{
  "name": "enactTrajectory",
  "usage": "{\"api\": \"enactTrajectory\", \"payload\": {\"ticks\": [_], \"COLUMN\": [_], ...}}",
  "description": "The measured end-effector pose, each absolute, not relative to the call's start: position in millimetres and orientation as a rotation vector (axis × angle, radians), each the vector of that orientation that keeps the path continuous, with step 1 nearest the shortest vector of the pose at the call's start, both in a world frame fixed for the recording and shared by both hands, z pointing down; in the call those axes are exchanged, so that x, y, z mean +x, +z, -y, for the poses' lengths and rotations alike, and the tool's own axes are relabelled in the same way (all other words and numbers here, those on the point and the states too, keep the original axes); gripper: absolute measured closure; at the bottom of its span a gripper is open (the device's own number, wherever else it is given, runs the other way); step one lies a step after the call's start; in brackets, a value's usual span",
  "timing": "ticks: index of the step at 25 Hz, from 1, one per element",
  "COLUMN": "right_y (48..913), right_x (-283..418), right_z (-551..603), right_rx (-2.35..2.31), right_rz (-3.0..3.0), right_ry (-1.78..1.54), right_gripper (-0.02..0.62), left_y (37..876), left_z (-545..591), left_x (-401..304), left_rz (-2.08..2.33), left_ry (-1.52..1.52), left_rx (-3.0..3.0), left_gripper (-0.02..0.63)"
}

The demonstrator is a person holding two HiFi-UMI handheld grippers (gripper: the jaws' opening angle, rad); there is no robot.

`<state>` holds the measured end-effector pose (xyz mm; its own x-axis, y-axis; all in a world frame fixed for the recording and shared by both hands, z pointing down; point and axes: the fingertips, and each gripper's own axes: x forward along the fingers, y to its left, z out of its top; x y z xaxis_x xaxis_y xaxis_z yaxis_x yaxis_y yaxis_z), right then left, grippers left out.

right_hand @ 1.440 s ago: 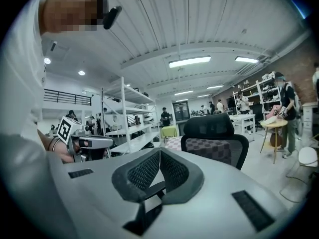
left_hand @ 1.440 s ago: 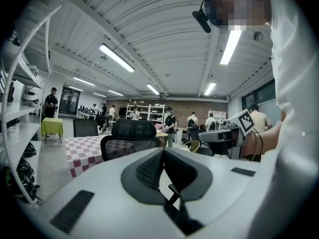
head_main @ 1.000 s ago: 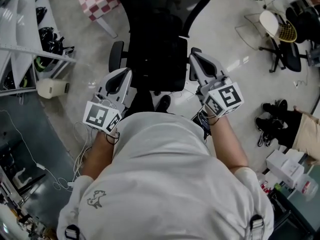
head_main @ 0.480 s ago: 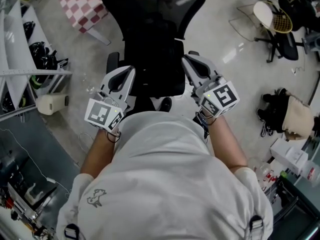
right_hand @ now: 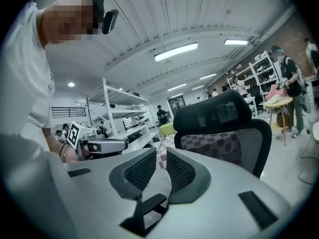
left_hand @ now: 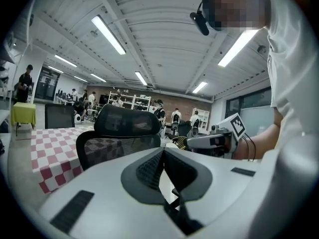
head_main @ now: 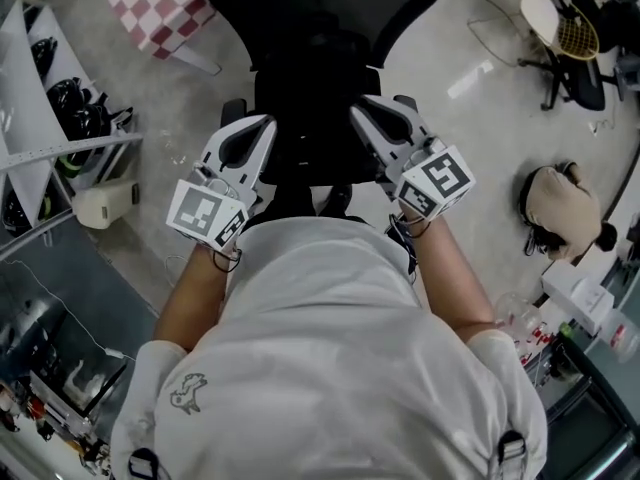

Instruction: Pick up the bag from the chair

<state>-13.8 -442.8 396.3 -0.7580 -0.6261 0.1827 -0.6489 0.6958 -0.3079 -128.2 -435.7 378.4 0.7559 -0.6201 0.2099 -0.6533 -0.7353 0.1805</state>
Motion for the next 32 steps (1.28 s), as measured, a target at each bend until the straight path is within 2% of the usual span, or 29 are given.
{"api": "enactTrajectory", "payload": {"ticks": [2,11,32], "right_y": [406,458,574], "right_x": [-23,-58,-61], "right_z": [453,496,580], "right_rx": [1.045,0.988,1.138], "right_rz": [2.833,2.784,2.665], "right_ry": [0.577,0.721,0.977], "right_gripper": [0.517,0.465,0.443], "left_y": [383,414,493], "left_z": [446,481,534], "left_x": [-132,-146,-153], "left_rz": [0.987,0.910,0.843], "left_ry": [0.202,0.270,0.364], "left_rx": [2.711,2.700,2.644], "left_gripper": [0.594,0.595,0.595]}}
